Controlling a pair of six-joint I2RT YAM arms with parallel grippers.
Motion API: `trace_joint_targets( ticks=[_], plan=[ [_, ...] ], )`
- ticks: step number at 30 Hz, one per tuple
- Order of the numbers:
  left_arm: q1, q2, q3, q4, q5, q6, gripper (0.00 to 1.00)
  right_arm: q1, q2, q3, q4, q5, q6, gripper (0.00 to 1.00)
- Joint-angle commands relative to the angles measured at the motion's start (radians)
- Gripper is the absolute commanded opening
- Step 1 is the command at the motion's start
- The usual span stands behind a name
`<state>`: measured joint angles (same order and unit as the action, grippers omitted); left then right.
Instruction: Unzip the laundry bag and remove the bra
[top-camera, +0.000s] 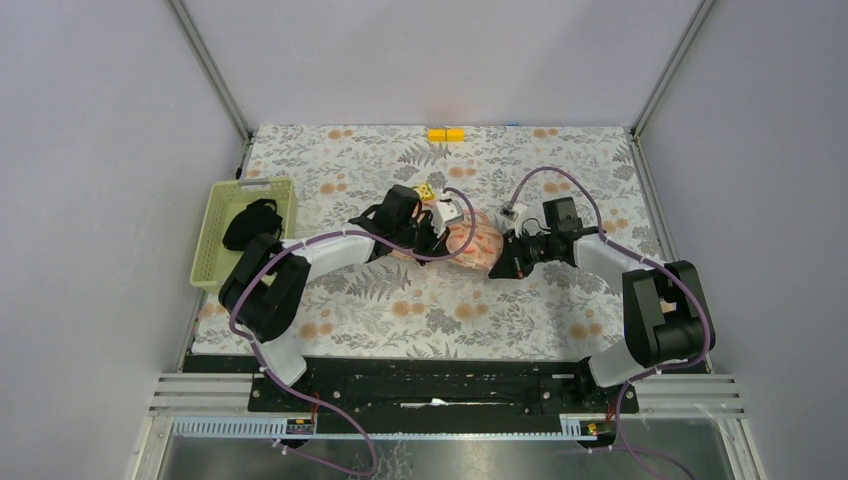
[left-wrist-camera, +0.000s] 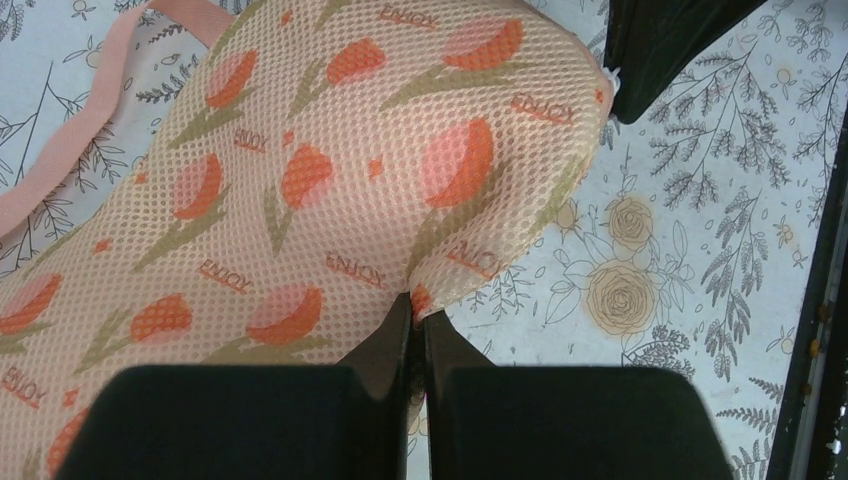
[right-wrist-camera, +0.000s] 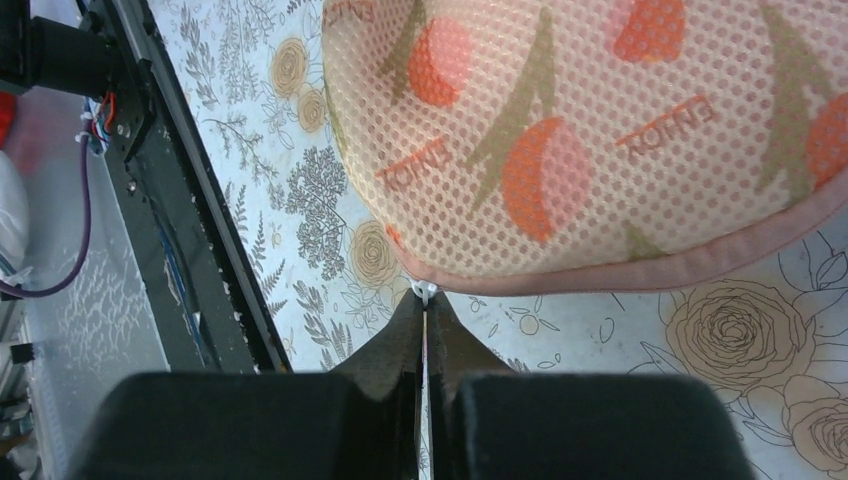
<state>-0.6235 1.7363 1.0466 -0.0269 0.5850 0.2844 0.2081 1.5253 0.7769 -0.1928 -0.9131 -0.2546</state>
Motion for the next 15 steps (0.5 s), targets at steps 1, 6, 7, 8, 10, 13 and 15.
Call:
trace_joint_targets(
  ticks=[1, 6, 7, 8, 10, 13, 15],
  plan=[
    [0.048, -0.044, -0.007, -0.007, -0.02, 0.053, 0.0, -0.014, 0.011, 0.022, -0.068, 0.007, -0.066, 0.0],
    [0.068, -0.055, -0.006, -0.037, -0.025, 0.123, 0.0, -0.044, 0.026, 0.032, -0.089, 0.005, -0.081, 0.0],
    [0.069, -0.058, -0.008, -0.038, -0.027, 0.135, 0.0, -0.055, 0.033, 0.036, -0.091, 0.003, -0.083, 0.0],
    [0.07, -0.062, -0.01, -0.04, -0.028, 0.147, 0.0, -0.068, 0.042, 0.044, -0.098, 0.002, -0.089, 0.0],
    [0.07, -0.062, -0.012, -0.038, -0.034, 0.155, 0.0, -0.088, 0.061, 0.056, -0.112, 0.0, -0.098, 0.0],
    [0.072, -0.064, -0.011, -0.042, -0.046, 0.181, 0.0, -0.09, 0.062, 0.046, -0.116, -0.016, -0.103, 0.0],
    [0.079, -0.068, -0.021, -0.03, -0.057, 0.191, 0.0, -0.088, 0.049, 0.022, -0.079, -0.03, -0.068, 0.0]
  ],
)
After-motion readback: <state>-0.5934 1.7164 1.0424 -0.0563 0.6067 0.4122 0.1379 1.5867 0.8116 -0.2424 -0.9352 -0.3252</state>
